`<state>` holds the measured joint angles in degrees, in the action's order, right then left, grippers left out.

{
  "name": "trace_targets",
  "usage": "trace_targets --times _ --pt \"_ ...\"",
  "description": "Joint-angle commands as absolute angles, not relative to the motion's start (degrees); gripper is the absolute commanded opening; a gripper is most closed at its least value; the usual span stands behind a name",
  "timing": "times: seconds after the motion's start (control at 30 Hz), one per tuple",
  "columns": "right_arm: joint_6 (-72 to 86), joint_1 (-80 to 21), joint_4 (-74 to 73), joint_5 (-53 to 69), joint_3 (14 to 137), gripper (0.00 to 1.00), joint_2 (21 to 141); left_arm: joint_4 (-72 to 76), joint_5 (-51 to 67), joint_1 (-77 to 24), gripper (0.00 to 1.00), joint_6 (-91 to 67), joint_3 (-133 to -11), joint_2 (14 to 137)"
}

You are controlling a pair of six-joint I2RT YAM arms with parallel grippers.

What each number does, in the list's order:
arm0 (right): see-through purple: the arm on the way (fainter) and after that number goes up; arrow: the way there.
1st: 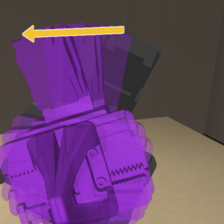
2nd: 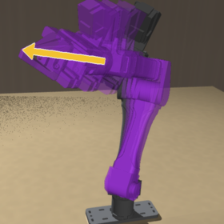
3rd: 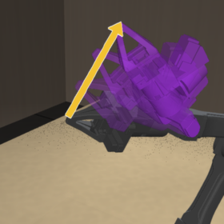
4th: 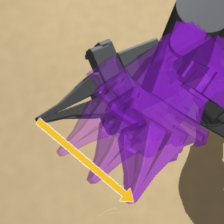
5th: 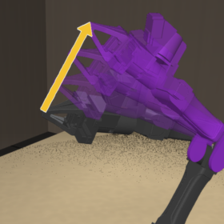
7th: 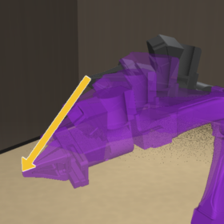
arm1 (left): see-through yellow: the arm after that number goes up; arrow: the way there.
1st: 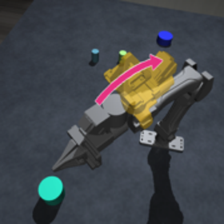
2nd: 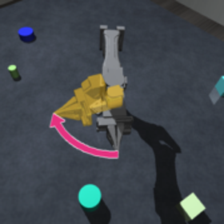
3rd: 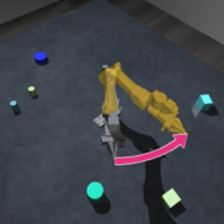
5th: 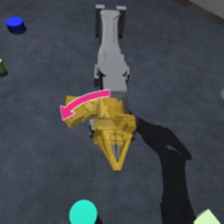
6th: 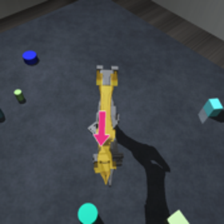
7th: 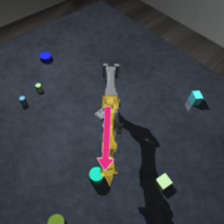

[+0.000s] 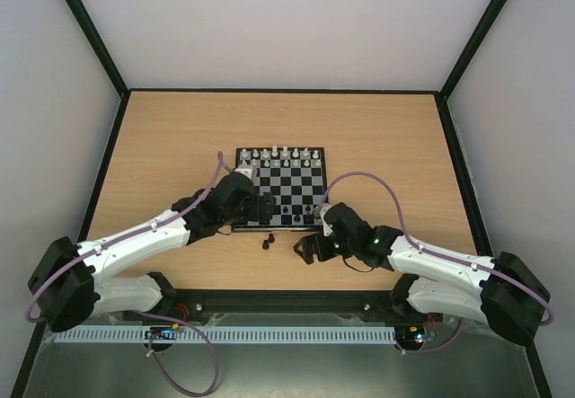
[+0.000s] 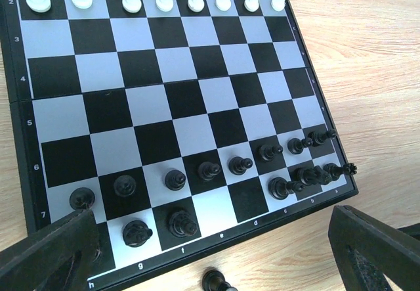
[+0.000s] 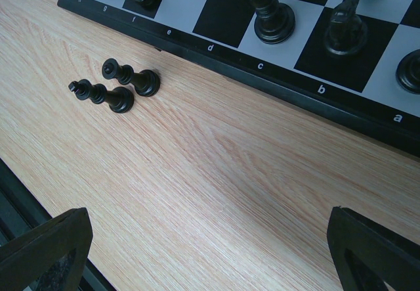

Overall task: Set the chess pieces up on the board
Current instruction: Pick up the chess piece at the center of the board.

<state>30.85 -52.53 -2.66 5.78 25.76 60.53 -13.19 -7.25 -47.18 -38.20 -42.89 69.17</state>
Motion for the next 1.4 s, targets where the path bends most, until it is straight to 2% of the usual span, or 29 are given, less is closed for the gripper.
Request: trace_targets --times 0.0,1.37 --pt "30.1 -52.9 -2.5 5.6 25.1 0.99 60.6 -14.0 -8.6 -46.8 0.99 -38.9 -41.4 67.3" --pt "30.1 -52.9 -2.2 5.5 25.2 0.99 61.2 -13.8 -9.2 -46.6 0.99 -39.2 -41.0 66.8"
